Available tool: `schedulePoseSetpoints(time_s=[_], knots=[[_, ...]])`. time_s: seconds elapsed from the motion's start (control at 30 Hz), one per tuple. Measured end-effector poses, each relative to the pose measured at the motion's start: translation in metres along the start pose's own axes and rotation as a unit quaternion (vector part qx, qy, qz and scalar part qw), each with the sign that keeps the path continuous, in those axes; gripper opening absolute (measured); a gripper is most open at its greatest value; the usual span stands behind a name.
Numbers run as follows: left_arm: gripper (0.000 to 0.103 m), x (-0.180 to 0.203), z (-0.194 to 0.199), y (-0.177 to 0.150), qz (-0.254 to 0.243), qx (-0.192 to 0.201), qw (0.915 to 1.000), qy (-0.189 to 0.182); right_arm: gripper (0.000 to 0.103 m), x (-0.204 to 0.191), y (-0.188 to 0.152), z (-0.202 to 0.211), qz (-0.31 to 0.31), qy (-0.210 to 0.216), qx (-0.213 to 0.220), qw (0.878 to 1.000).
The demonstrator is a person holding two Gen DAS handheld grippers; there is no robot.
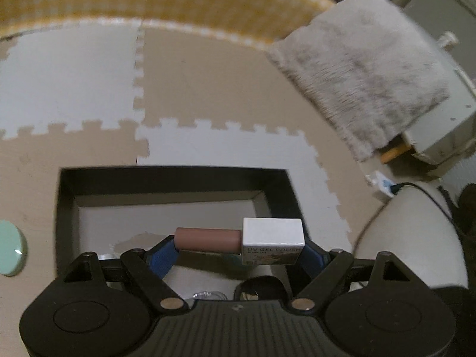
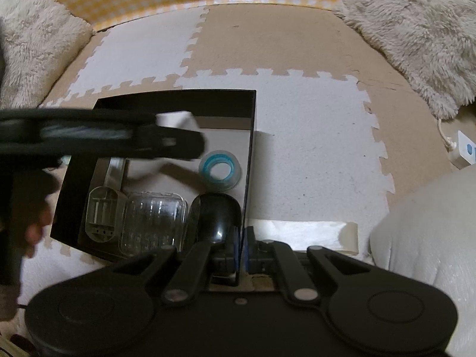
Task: Organize rigid objects
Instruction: 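Carry the nail polish into the black box and open the left tool, then move the left tool back over the white USB charger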
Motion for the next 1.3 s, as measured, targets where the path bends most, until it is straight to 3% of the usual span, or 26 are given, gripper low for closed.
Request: schedulePoseSetpoints(time_s=[0.23,0.37,0.97,1.3], knots=[[0.086,-0.01,-0.033,0.019,0.045,-0.019,0.9985,0.023,0.005,-0.001,0.0,-0.002,0.007,-0.002,-0.003,1.0],[0.094,-0.017,-0.044,0.019,0.066,-0.031,0.9967,0.034,0.005,0.0,0.0,-0.003,0.005,0.003,-0.004,1.0],[0.095,-0.02,-0.011,0.009,0.042,-0.021,0.9982,0.036,0.005,0.001,-0.001,-0.003,0.002,0.003,-0.003,1.0],[0.101,-0.012,0.022,0.0,0.021,-0.01,0.999,0.04,0.005,0.002,-0.001,-0.003,0.002,0.003,-0.002,1.0]])
Point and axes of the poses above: each gripper's, at about its wrist camera, not at the fingertips, and z roughly against the way its jaws point, x to its right, y to its top, the point moved 8 cm from there along -z, roughly the way its jaws point, and after that the axes turned 4 degrees about y, right-handed, at the moved point
